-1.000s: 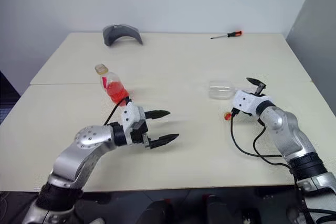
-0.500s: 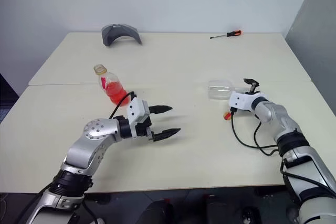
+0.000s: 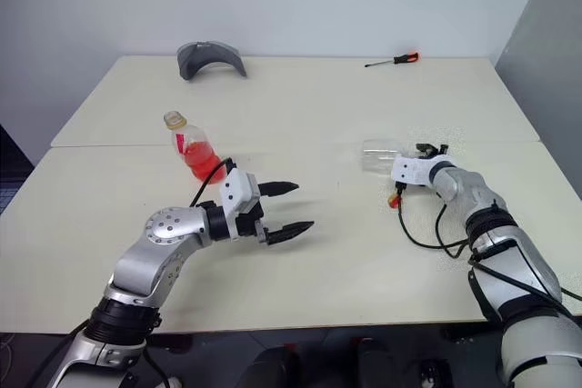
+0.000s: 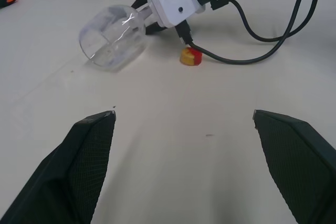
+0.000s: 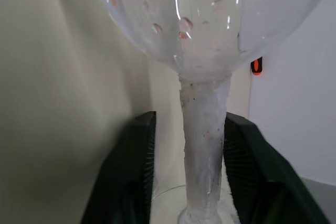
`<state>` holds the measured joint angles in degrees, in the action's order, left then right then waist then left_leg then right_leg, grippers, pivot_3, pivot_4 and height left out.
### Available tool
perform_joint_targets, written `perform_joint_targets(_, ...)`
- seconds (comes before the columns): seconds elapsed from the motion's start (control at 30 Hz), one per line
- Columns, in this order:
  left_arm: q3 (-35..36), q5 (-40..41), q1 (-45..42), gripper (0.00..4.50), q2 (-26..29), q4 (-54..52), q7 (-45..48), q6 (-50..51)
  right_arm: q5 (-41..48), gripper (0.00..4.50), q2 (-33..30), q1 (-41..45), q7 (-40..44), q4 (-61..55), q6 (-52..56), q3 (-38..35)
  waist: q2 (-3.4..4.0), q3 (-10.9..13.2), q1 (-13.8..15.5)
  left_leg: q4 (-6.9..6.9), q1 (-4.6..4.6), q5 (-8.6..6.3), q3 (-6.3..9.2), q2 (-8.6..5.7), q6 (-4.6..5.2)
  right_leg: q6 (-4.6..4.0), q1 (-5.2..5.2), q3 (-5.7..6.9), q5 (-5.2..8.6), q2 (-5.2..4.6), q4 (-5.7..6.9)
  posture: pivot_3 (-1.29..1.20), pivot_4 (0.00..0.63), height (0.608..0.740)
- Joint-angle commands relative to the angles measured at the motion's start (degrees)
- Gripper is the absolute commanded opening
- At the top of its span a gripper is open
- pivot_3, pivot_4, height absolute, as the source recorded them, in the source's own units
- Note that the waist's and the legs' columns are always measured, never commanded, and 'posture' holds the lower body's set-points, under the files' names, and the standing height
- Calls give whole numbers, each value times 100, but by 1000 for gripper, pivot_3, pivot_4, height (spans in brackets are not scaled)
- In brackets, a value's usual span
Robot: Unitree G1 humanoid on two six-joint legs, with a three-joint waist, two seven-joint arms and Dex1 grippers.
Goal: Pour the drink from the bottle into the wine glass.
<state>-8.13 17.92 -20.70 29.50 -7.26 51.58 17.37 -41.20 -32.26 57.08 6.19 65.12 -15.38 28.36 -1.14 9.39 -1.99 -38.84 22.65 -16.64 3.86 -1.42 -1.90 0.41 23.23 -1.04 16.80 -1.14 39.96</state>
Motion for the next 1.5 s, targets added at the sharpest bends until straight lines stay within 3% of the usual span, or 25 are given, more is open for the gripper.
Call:
perform_joint_targets(0.03, 129, 93, -14, 4500, -30, -246, -55, 19, -168, 487, -96, 157, -133, 84, 11, 125, 0, 0, 0, 0, 0, 0, 1, 0, 0, 0, 0, 0, 0, 0, 0, 0, 150, 740)
perform_joint_targets(0.07, 122, 95, 6, 4500, -33, -277, -65, 27, -177, 191, -95, 165, -153, 94, 6, 131, 0, 0, 0, 0, 0, 0, 1, 0, 0, 0, 0, 0, 0, 0, 0, 0, 150, 740)
perform_joint_targets(0.27, 197, 163, 351, 4500, 31, -681, -199, 243, -275, 161, -99, 360, -592, -72, -190, 171, 0, 0, -1, 0, -1, 0, -1, 0, 0, 0, 0, -3, 0, 0, 0, 0, 150, 740)
perform_joint_targets(0.47, 673, 153, 1171, 4500, 102, -1294, -849, 804, 753, 161, 257, 379, -551, -860, -1150, -568, 3, 2, -87, 6, 2, 0, -1, 3, 0, 0, 8, -5, 0, 1, 2, 0, 150, 740)
perform_joint_targets(0.6, 1456, 378, 2362, 4500, -187, -2131, -1886, 1672, 2935, 161, 1463, 123, 767, -1981, -1292, -1518, 3, 2, -268, 9, -7, -1, -2, 12, 1, -2, 9, -12, 1, 7, 5, 0, 150, 740)
perform_joint_targets(0.67, 1680, 557, 2718, 4500, -381, -2495, -2143, 1838, 3753, 161, 2019, -9, 1255, -2325, -524, -1918, 5, 3, -258, 10, -5, -2, 3, 20, 4, -2, 8, 3, 1, 8, 4, 0, 150, 740)
perform_joint_targets(0.83, 2058, 729, 4000, 4500, -634, -3487, -2318, 1575, 5372, 161, 3466, -190, 1228, -2816, 1361, -2862, 0, -1, -18, 5, -1, -14, 13, 10, 22, -3, -2, 14, 0, -6, 0, 0, 150, 740)
perform_joint_targets(1.07, 2357, 540, 5239, 4500, -821, -3894, -2364, 738, 5410, 161, 4096, -513, 1207, -2319, 1264, -2920, 5, 2, 68, 5, -2, -16, 13, -1, 25, -4, 0, 16, 0, -12, -2, 0, 150, 740)
perform_joint_targets(1.23, 2343, 390, 5328, 4500, -853, -3822, -2491, 402, 4746, 161, 4219, -728, 1035, -1263, 576, -2498, 5, 2, 9, 12, -11, -16, 8, 2, 25, -7, -2, 12, 2, -5, 0, 0, 150, 740)
perform_joint_targets(1.5, 2216, 373, 5352, 4500, -789, -3739, -2469, 344, 3838, 161, 4034, -1097, 854, -1007, 668, -1816, 9, -27, -5, 20, -24, -16, 0, 8, 25, -9, -6, 7, 4, -2, 2, 0, 150, 740)
